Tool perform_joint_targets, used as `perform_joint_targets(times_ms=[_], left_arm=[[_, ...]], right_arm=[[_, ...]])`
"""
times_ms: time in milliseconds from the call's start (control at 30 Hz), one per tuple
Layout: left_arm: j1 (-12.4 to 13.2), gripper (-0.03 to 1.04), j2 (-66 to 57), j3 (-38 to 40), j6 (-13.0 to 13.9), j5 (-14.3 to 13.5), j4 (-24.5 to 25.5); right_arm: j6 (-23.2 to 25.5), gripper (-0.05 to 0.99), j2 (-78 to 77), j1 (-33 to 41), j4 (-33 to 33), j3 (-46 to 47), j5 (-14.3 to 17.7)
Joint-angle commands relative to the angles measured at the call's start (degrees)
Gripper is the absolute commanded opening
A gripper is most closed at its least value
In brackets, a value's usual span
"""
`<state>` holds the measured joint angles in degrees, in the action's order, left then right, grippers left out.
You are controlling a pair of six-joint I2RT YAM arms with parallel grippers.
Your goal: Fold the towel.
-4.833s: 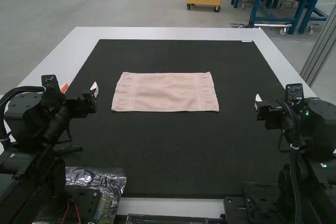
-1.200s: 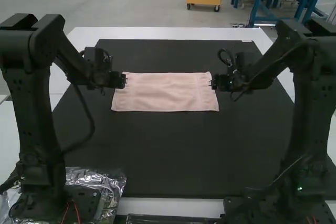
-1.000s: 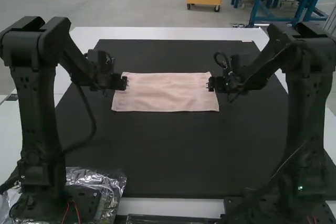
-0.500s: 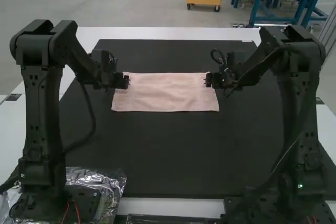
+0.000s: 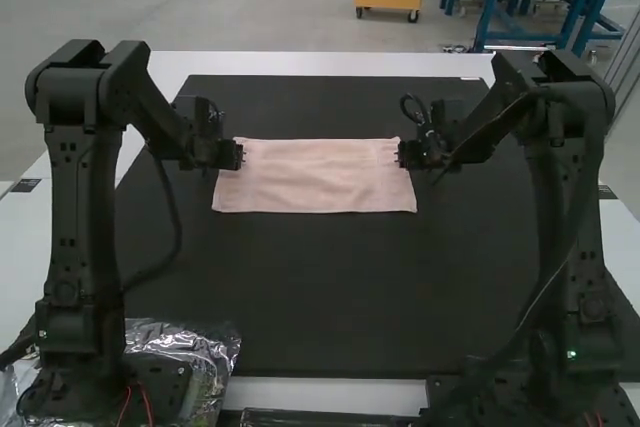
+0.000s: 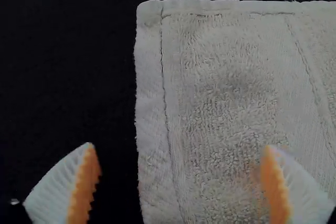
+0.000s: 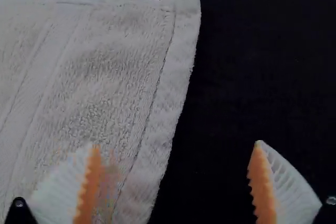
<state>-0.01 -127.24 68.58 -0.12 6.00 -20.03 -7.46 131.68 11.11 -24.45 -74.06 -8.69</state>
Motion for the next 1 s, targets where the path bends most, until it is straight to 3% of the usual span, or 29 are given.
perform_joint_targets(times_ms=[0, 33, 467, 633, 767, 967], left_arm=[[0.36, 0.19, -2.22, 0.68, 1.61, -0.90, 0.17], [0.36, 0.02, -2.57, 0.68, 1.79, -0.90, -0.18], [0.10, 0.02, 1.91, 2.53, 0.56, 4.28, -1.68], [0.45, 0.02, 4.46, 3.14, 0.03, 5.07, 0.34], [0.98, 0.02, 6.74, 2.44, 0.21, 7.27, 2.81], [2.38, 0.02, 9.29, 0.15, 0.38, 7.71, 3.42]], right_arm=[[-1.59, -0.02, 1.57, -0.13, 0.10, -0.21, -3.00], [-1.50, -0.02, 1.57, -0.22, 0.28, -0.29, -3.26], [0.87, -0.02, -3.18, -0.92, 0.45, -2.05, -3.53], [1.66, -0.02, -5.47, -1.89, 3.35, -2.05, -4.85], [1.84, -0.02, -7.93, -3.38, 3.70, 0.15, -5.99], [1.93, -0.02, -11.35, -5.14, 3.70, 3.31, -6.96]])
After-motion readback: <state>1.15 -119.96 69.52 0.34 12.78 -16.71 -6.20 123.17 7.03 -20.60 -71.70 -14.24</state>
